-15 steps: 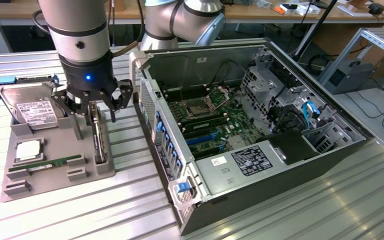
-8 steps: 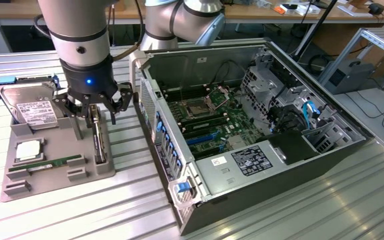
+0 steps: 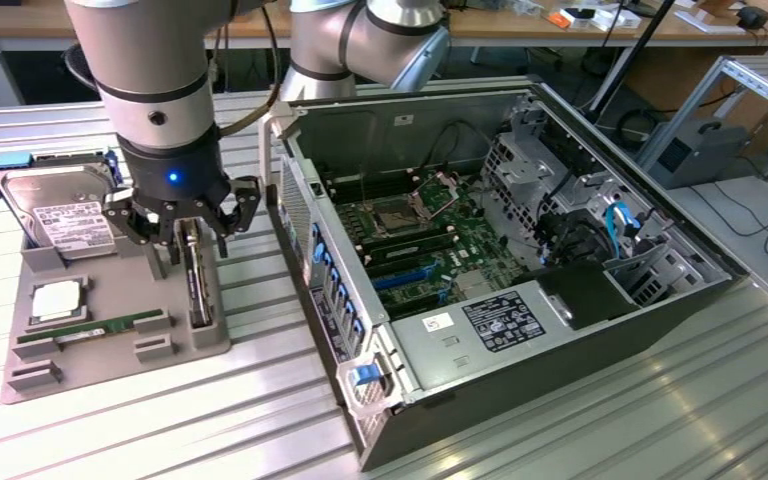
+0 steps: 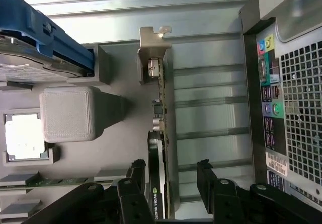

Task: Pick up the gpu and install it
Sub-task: 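Pick up the gpu and move the gpu toward the slot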

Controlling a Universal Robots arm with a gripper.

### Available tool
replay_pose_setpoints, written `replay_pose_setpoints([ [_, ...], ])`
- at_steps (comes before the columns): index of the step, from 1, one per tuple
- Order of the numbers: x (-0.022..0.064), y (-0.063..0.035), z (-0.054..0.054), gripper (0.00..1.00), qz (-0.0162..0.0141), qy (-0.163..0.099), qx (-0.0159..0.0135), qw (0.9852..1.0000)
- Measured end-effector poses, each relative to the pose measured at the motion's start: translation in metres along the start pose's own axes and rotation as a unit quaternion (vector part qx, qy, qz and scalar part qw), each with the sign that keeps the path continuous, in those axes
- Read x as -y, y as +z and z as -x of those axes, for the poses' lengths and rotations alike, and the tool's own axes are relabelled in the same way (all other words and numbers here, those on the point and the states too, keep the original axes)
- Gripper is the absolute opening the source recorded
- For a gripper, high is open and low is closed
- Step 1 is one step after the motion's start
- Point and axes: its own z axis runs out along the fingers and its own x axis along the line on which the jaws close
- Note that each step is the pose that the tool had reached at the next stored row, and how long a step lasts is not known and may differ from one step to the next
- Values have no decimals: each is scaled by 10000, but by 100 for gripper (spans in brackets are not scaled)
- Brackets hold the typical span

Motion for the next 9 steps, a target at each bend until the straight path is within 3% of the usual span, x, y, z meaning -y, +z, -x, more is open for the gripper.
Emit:
replay_pose_setpoints([
  [9,-28,166,-45,54,-16,0,1,10000],
])
